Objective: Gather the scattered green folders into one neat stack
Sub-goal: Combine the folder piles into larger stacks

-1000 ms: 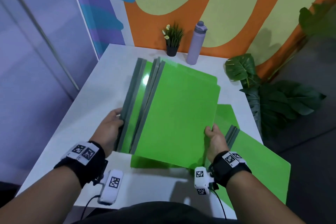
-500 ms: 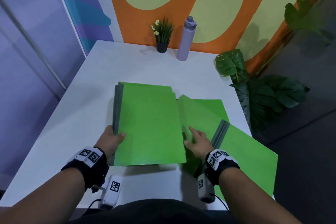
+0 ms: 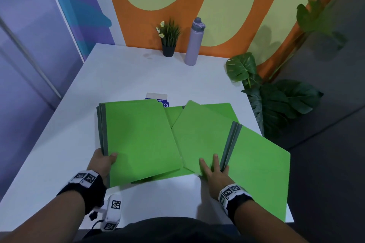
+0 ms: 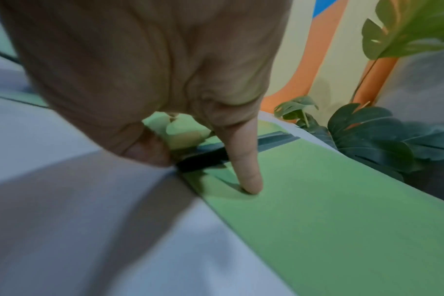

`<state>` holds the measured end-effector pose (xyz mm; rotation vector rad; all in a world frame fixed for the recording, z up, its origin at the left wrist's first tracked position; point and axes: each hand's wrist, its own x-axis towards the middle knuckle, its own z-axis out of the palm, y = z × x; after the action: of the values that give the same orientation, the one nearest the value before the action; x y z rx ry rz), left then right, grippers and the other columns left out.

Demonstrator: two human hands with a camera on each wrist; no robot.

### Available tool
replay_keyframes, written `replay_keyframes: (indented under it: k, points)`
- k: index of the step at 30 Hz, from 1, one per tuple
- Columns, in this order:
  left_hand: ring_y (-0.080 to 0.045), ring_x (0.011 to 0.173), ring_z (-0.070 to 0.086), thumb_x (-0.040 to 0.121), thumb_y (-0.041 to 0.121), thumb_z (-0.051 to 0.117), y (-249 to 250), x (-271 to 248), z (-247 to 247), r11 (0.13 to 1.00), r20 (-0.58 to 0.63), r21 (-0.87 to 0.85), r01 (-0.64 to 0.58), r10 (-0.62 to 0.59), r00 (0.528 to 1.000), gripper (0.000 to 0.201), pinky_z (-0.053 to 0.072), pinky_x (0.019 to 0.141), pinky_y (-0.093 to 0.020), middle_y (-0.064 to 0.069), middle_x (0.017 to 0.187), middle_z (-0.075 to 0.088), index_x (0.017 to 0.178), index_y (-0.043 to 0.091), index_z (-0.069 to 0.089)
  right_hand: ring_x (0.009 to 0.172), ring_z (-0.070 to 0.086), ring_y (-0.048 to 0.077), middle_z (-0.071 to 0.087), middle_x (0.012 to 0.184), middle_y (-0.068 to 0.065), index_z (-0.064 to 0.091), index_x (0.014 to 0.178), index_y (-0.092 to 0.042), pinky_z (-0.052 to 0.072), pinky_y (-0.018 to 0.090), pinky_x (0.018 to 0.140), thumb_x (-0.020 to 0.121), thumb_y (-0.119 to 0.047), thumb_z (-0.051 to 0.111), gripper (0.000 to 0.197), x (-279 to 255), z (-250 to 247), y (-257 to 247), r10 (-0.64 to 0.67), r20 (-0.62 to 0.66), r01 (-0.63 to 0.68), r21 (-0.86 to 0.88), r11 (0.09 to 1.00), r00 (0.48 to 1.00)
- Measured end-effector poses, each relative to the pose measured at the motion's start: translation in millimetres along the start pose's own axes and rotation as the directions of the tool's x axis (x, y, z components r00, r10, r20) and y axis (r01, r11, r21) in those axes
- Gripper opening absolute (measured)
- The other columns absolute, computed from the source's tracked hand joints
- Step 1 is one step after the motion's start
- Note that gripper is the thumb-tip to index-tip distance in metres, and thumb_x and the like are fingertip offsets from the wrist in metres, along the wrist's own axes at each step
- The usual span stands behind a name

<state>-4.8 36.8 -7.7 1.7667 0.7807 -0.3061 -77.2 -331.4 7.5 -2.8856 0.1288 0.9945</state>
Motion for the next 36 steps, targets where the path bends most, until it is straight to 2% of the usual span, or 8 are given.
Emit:
replay_keyframes:
  k: [5, 9, 13, 21, 24, 29, 33, 36]
  points:
    - [-0.048, 0.099, 0.063, 0.075, 0.029, 0.068, -27.9, 44.3, -13.5, 0.993, -0.030, -0.114, 0.009, -0.012, 0.999, 0.038, 0.050, 0.085, -0.066, -0.022, 0.112, 0.064, 0.107, 0.017, 0.051, 0.130, 0.042, 0.041, -0.026, 0.155, 0.012, 0.022, 0.146, -0.030, 0.042, 0.044, 0.104, 0.080, 0.018, 0.033, 0.082, 9.6, -33.9, 23.6, 0.058, -0.194, -0.024, 0.174, 0.984, 0.979]
    - [-0.045, 0.092, 0.065, 0.086, 0.018, 0.065, -6.3, 15.3, -18.3, 0.990, -0.017, -0.144, -0.005, 0.003, 1.000, 0.026, 0.052, 0.083, -0.065, -0.022, 0.102, 0.064, 0.107, 0.011, 0.050, 0.104, 0.061, 0.034, 0.038, 0.144, 0.027, 0.061, 0.104, -0.013, 0.048, 0.032, 0.079, 0.086, 0.007, 0.040, 0.035, 23.8, -67.6, 44.0, 0.229, -0.379, -0.119, 0.293, 0.949, 0.896]
    - [-0.044, 0.091, 0.068, 0.066, 0.038, 0.071, -79.0, 95.0, -16.0, 0.999, 0.033, -0.039, 0.025, -0.024, 0.999, 0.040, 0.055, 0.079, -0.063, -0.019, 0.105, 0.068, 0.100, 0.029, 0.053, 0.107, 0.058, 0.037, 0.061, 0.120, 0.022, 0.059, 0.124, -0.009, 0.047, 0.032, 0.084, 0.085, 0.000, 0.043, 0.043, 39.9, -73.7, 50.7, 0.360, -0.312, -0.182, 0.478, 0.859, 0.880]
    - [-0.041, 0.096, 0.064, 0.079, 0.028, 0.066, -29.8, 24.2, -9.0, 0.998, 0.042, 0.047, -0.043, 0.041, 0.998, 0.041, 0.053, 0.087, -0.061, -0.017, 0.106, 0.064, 0.114, 0.020, 0.046, 0.120, 0.043, 0.036, 0.042, 0.133, 0.015, 0.035, 0.136, -0.015, 0.043, 0.047, 0.094, 0.083, -0.042, 0.059, 0.064, 61.9, -58.6, 41.3, 0.354, -0.262, -0.284, 0.270, 0.920, 0.898]
    - [-0.041, 0.100, 0.063, 0.082, 0.026, 0.066, -21.2, 14.8, -8.3, 0.998, 0.026, 0.055, -0.039, 0.037, 0.999, 0.043, 0.052, 0.090, -0.060, -0.015, 0.110, 0.063, 0.118, 0.017, 0.045, 0.112, 0.049, 0.033, 0.049, 0.122, 0.014, 0.050, 0.120, -0.009, 0.045, 0.044, 0.089, 0.084, -0.050, 0.055, 0.054, 74.6, -69.1, 40.9, 0.436, -0.262, -0.356, 0.302, 0.884, 0.861]
    - [-0.040, 0.097, 0.062, 0.087, 0.022, 0.065, -21.7, 14.3, -6.2, 0.995, -0.001, 0.096, -0.038, 0.038, 0.999, 0.033, 0.052, 0.089, -0.060, -0.016, 0.106, 0.062, 0.113, 0.014, 0.045, 0.091, 0.064, 0.029, 0.059, 0.088, 0.012, 0.064, 0.088, -0.004, 0.048, 0.029, 0.074, 0.092, -0.021, 0.051, 0.022, 92.5, -76.9, 40.0, 0.331, -0.102, -0.276, 0.358, 0.892, 0.938]
    - [-0.040, 0.096, 0.063, 0.086, 0.026, 0.065, -23.0, 17.9, -6.3, 0.993, 0.000, 0.115, -0.026, 0.026, 1.000, 0.037, 0.052, 0.088, -0.060, -0.016, 0.106, 0.063, 0.114, 0.013, 0.045, 0.112, 0.060, 0.024, 0.064, 0.115, 0.012, 0.066, 0.108, -0.003, 0.046, 0.027, 0.094, 0.093, -0.012, 0.046, 0.027, 96.9, -76.7, 37.7, 0.297, -0.039, -0.276, 0.276, 0.921, 0.954]
    - [-0.040, 0.100, 0.061, 0.087, 0.025, 0.064, -22.1, 18.8, -6.4, 0.992, 0.005, 0.123, -0.019, 0.018, 1.000, 0.040, 0.050, 0.092, -0.059, -0.017, 0.110, 0.061, 0.119, 0.010, 0.044, 0.106, 0.060, 0.032, 0.059, 0.118, 0.018, 0.060, 0.100, 0.000, 0.050, 0.033, 0.087, 0.088, -0.006, 0.048, 0.019, 103.0, -82.7, 35.3, 0.391, -0.171, -0.296, 0.409, 0.863, 0.904]
